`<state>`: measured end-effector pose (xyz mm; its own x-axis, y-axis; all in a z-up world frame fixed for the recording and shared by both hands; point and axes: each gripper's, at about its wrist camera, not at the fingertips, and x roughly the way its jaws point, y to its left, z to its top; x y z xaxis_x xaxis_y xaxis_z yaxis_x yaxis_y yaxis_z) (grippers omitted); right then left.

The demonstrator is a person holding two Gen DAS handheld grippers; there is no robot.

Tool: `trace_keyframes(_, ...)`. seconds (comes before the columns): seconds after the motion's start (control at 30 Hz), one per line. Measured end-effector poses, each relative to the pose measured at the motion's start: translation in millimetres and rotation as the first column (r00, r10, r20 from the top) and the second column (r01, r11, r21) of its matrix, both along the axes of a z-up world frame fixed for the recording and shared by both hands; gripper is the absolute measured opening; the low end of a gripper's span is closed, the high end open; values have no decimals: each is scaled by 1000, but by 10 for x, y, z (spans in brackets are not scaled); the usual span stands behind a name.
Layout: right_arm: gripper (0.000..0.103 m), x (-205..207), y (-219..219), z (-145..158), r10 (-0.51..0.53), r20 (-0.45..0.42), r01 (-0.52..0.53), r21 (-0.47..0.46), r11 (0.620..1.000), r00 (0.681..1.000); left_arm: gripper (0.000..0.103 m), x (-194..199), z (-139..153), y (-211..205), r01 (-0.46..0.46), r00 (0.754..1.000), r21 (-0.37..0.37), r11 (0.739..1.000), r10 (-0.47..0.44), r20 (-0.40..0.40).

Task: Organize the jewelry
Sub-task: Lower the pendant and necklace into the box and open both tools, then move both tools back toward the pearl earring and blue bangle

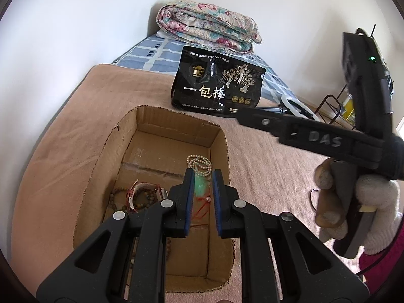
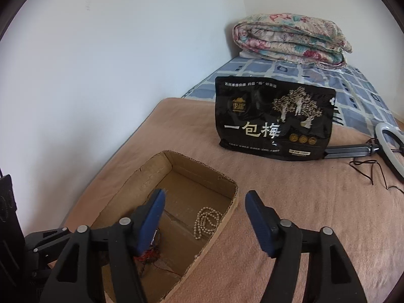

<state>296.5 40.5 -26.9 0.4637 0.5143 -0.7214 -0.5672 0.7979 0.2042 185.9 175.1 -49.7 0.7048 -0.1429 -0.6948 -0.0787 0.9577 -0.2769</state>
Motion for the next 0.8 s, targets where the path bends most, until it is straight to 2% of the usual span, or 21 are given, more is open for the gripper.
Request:
trace_keyframes(0.13, 79, -83, -129, 96, -16, 16, 16, 1, 1000, 1000, 13, -58, 72, -47, -1, 1000, 12, 1000, 1, 9)
trace_keyframes(0.4, 88, -322, -484, 368, -49, 59, 48, 16, 999, 997, 13, -290, 380, -264, 5, 996, 57, 998, -10, 86)
trace_keyframes(0.7, 101, -585, -970, 593, -112, 115, 111, 12, 994, 987, 13, -537, 738, -655, 55, 982, 112, 992, -74, 175)
trace_keyframes(0.8, 103, -661, -1163, 640, -138, 127, 138, 10, 990, 982, 13, -587, 811, -799, 75, 976, 127, 989, -99, 192)
